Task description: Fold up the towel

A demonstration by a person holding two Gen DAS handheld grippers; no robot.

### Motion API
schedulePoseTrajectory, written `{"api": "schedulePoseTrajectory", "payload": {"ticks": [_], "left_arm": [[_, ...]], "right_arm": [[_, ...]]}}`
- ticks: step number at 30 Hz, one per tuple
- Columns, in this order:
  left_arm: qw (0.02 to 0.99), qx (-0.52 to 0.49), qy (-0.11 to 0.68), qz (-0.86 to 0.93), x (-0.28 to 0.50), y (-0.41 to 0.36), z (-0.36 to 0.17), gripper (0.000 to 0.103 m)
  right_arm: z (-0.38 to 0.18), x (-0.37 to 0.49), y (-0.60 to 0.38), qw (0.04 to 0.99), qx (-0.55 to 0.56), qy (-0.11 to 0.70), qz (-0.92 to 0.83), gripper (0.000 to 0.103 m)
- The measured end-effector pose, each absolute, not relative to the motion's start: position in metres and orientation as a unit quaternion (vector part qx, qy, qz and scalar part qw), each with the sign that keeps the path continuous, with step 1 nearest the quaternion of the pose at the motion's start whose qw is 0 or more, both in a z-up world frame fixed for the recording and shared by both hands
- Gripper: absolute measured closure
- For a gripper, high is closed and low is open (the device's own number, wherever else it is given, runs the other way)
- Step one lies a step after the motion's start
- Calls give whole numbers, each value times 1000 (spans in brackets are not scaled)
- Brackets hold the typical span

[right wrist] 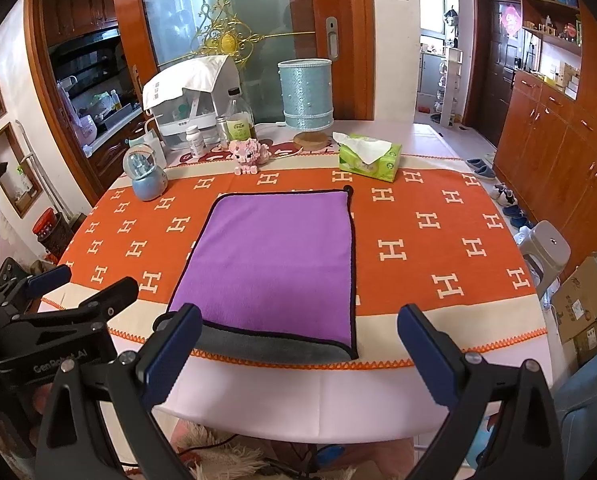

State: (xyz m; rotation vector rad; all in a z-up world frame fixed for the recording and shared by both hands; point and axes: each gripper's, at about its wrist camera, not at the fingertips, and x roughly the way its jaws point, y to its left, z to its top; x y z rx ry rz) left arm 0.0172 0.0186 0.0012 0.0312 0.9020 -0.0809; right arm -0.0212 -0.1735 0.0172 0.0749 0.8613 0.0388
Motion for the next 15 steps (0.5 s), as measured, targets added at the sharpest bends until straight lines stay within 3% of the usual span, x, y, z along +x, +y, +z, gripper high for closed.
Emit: {"api": "schedulePoseTrajectory", "payload": {"ticks": [15], "left_arm": [[908,-5,413,-69,37,42,-36,1]], "right_arm": [[-18,-12,-183,926,17,377,23,4]]}}
